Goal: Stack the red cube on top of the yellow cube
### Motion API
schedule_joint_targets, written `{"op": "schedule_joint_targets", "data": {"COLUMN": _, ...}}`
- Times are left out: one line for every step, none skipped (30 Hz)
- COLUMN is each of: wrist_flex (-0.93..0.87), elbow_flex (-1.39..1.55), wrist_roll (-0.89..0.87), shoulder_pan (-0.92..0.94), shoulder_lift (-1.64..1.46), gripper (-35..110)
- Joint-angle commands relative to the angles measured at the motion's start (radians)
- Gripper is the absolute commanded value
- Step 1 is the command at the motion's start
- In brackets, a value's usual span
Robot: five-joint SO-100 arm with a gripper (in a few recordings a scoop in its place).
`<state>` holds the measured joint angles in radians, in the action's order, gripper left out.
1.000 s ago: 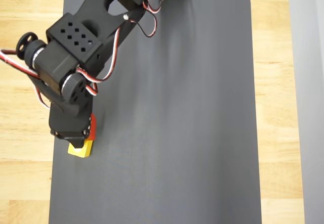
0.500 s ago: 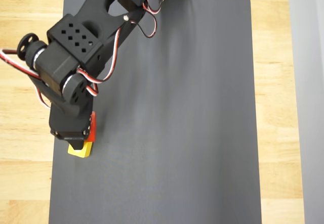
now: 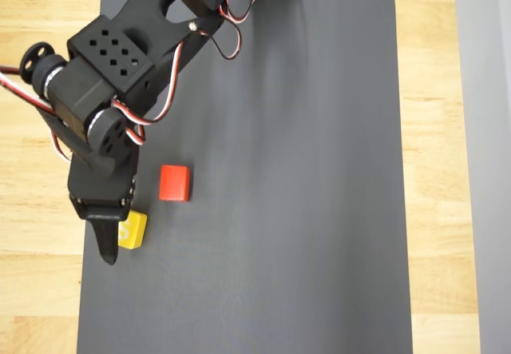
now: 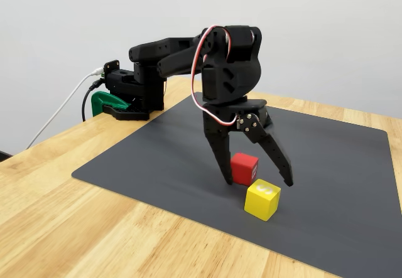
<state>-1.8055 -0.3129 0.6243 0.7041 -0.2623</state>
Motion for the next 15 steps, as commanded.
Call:
{"op": "schedule_joint_targets", "data": {"wrist_flex": -0.117, "elbow_flex": -0.038, "wrist_roll": 0.014, "shoulder_pan": -0.002, "shoulder_lift": -0.018, "gripper": 41}}
{"op": "schedule_joint_targets", "data": {"wrist_flex": -0.118, "elbow_flex": -0.038, "wrist_roll": 0.014, "shoulder_pan": -0.002, "shoulder_lift": -0.018, "gripper": 41}}
{"op": "schedule_joint_targets", "data": {"wrist_flex": -0.12, "elbow_flex": -0.038, "wrist_roll": 0.014, "shoulder_pan": -0.002, "shoulder_lift": -0.018, "gripper": 41}}
{"op": "schedule_joint_targets", "data": {"wrist_flex": -0.123, "elbow_flex": -0.038, "wrist_roll": 0.015, "shoulder_pan": -0.002, "shoulder_lift": -0.017, "gripper": 41}}
{"op": "schedule_joint_targets", "data": {"wrist_flex": -0.126, "elbow_flex": -0.038, "wrist_roll": 0.017, "shoulder_pan": -0.002, "shoulder_lift": -0.017, "gripper": 41}}
{"op": "schedule_joint_targets", "data": {"wrist_flex": -0.127, "elbow_flex": -0.038, "wrist_roll": 0.017, "shoulder_pan": -0.002, "shoulder_lift": -0.017, "gripper": 41}}
{"op": "schedule_joint_targets", "data": {"wrist_flex": -0.129, "elbow_flex": -0.038, "wrist_roll": 0.02, "shoulder_pan": -0.003, "shoulder_lift": -0.017, "gripper": 40}}
{"op": "schedule_joint_targets", "data": {"wrist_flex": -0.132, "elbow_flex": -0.04, "wrist_roll": 0.023, "shoulder_pan": -0.005, "shoulder_lift": -0.017, "gripper": 40}}
{"op": "schedule_joint_targets", "data": {"wrist_flex": -0.132, "elbow_flex": -0.04, "wrist_roll": 0.025, "shoulder_pan": -0.005, "shoulder_lift": -0.017, "gripper": 40}}
{"op": "schedule_joint_targets", "data": {"wrist_flex": -0.132, "elbow_flex": -0.04, "wrist_roll": 0.026, "shoulder_pan": -0.005, "shoulder_lift": -0.015, "gripper": 39}}
{"op": "schedule_joint_targets", "data": {"wrist_flex": -0.133, "elbow_flex": -0.041, "wrist_roll": 0.028, "shoulder_pan": -0.005, "shoulder_lift": -0.015, "gripper": 39}}
{"op": "schedule_joint_targets", "data": {"wrist_flex": -0.135, "elbow_flex": -0.043, "wrist_roll": 0.028, "shoulder_pan": -0.005, "shoulder_lift": -0.014, "gripper": 39}}
{"op": "schedule_joint_targets", "data": {"wrist_flex": -0.137, "elbow_flex": -0.048, "wrist_roll": 0.028, "shoulder_pan": -0.005, "shoulder_lift": -0.014, "gripper": 38}}
{"op": "schedule_joint_targets", "data": {"wrist_flex": -0.138, "elbow_flex": -0.051, "wrist_roll": 0.031, "shoulder_pan": -0.005, "shoulder_lift": -0.011, "gripper": 38}}
{"op": "schedule_joint_targets", "data": {"wrist_flex": -0.144, "elbow_flex": -0.06, "wrist_roll": 0.032, "shoulder_pan": -0.006, "shoulder_lift": -0.008, "gripper": 38}}
